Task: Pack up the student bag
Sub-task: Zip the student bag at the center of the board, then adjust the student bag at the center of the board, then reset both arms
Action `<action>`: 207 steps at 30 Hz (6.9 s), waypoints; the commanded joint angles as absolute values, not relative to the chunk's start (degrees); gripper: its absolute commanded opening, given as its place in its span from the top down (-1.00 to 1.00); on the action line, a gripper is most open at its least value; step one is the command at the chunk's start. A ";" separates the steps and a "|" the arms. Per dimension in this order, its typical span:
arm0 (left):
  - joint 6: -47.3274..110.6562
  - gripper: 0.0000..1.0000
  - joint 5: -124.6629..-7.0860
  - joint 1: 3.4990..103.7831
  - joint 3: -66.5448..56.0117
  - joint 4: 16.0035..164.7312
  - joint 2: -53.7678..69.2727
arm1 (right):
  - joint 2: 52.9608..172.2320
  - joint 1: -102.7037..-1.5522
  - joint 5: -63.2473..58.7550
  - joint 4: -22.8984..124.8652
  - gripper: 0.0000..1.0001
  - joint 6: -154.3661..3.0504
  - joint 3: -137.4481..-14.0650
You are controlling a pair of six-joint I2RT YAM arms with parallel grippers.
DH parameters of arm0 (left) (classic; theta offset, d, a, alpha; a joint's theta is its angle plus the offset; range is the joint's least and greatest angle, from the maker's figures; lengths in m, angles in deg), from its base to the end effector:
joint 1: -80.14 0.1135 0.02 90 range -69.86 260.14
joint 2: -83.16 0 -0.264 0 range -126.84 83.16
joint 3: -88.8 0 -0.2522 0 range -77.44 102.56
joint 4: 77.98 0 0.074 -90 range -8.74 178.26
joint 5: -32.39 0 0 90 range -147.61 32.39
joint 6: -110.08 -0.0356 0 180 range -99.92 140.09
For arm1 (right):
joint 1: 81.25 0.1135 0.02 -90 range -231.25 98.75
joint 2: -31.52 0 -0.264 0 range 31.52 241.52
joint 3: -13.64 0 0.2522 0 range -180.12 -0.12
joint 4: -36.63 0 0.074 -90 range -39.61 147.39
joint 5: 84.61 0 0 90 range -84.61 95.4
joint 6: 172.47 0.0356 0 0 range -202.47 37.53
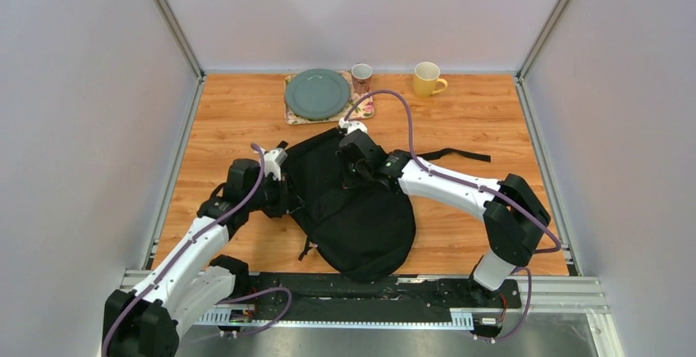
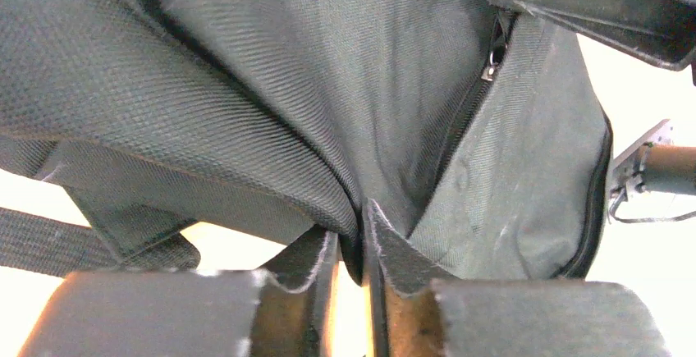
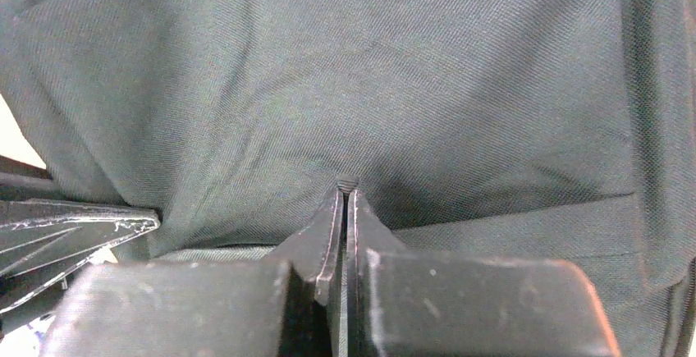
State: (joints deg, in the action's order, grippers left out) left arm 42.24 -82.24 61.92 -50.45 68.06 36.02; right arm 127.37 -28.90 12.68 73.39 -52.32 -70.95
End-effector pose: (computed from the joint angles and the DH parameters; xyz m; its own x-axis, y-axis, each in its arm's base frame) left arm 0.1588 -0.0679 0.2101 -0.7906 -0.1007 -0.6040 0.3107 0.7841 -0.5374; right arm 0.2280 0.2881 0.2456 -0.7611 -0.1709 -0.6258 -0.4062 0.8777 0.2544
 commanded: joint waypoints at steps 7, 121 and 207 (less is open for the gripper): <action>49.60 -0.45 -85.21 63.27 -49.30 72.27 36.83 | 123.63 -29.49 9.44 68.32 1.00 -50.22 -67.53; 41.87 -0.47 -80.55 63.35 -48.33 63.92 36.04 | 100.42 -50.32 -1.37 66.03 -0.08 -43.80 -37.74; 38.10 -0.71 -51.99 64.50 -46.14 61.36 44.39 | 79.06 -57.61 17.70 86.25 -0.84 -56.29 -51.10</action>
